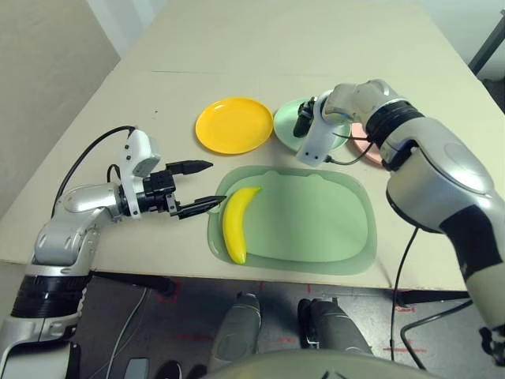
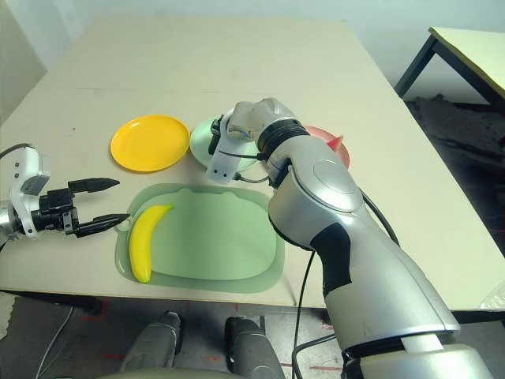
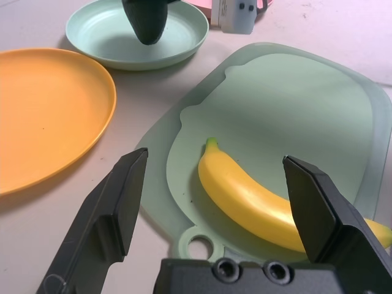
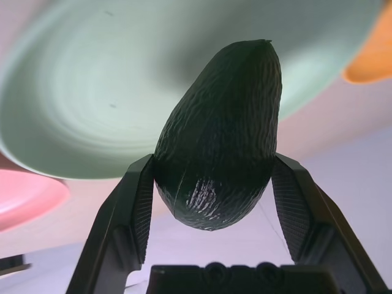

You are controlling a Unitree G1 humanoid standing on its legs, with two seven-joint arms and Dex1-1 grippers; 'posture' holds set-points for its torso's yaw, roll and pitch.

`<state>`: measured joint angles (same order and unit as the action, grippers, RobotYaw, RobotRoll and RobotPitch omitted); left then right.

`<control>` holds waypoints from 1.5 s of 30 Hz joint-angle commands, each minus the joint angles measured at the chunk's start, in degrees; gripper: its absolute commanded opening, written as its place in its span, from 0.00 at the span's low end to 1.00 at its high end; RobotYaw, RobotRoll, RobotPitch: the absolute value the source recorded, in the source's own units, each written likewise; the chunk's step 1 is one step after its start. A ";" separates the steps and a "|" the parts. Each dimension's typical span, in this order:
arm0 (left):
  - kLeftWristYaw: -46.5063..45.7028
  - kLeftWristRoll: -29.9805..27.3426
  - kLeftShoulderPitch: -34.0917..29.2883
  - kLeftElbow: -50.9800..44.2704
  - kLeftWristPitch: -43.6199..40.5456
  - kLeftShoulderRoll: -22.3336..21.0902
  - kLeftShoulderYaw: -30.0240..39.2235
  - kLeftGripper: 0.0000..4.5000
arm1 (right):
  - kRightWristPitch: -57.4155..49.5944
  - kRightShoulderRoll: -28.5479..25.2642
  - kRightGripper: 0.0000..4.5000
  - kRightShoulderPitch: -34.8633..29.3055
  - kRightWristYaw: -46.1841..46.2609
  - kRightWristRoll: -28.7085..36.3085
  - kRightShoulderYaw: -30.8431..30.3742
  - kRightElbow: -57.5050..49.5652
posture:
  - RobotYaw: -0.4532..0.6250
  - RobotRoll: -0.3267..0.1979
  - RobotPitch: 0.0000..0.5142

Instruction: Place the fruits into color-matched plates.

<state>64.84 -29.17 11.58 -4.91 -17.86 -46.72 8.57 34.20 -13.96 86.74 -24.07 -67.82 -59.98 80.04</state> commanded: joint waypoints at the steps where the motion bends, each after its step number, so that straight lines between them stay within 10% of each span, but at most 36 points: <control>1: 0.03 0.12 -0.84 -0.93 -0.45 -0.67 0.62 1.00 | -1.28 -1.22 0.98 -0.82 -1.28 0.83 0.79 0.41 | 0.59 0.62 0.29; 8: 0.71 0.78 2.05 1.34 -0.33 -0.83 -0.29 1.00 | 3.13 -6.72 0.99 2.90 -6.14 5.05 4.57 -0.39 | 0.57 0.62 0.27; 13: 2.15 1.58 3.37 3.71 1.42 -1.83 0.17 1.00 | 9.93 -13.94 0.99 6.14 -22.80 21.73 19.85 -1.36 | 0.58 0.62 0.29; 20: 3.92 3.29 1.92 5.79 4.57 -3.46 0.62 1.00 | -12.86 -25.71 0.99 2.94 -45.52 49.12 46.32 -6.77 | 0.55 0.62 0.28; 23: 5.09 4.01 2.30 6.74 6.45 -3.82 0.17 1.00 | -31.41 -29.48 0.99 -5.27 -53.79 60.75 55.55 -19.02 | 0.54 0.62 0.27; 31: 8.68 5.81 8.58 10.42 10.36 -4.75 -1.54 1.00 | -75.70 -35.75 0.99 -59.79 -54.29 84.02 71.35 -82.37 | 0.51 0.62 0.24; 38: 13.12 10.39 12.74 13.89 19.20 -6.05 -4.18 1.00 | -61.29 -26.87 0.99 -78.41 -46.38 86.76 73.73 -91.97 | 0.51 0.62 0.21; 45: 25.31 18.30 24.10 26.14 50.40 -7.44 -11.93 1.00 | -45.19 -22.51 0.99 -85.10 -49.69 90.84 73.70 -88.23 | 0.51 0.62 0.20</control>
<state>86.53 -12.42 33.72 18.39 24.92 -53.95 -1.40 -15.55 -36.98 2.47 -72.47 22.47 14.20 -9.09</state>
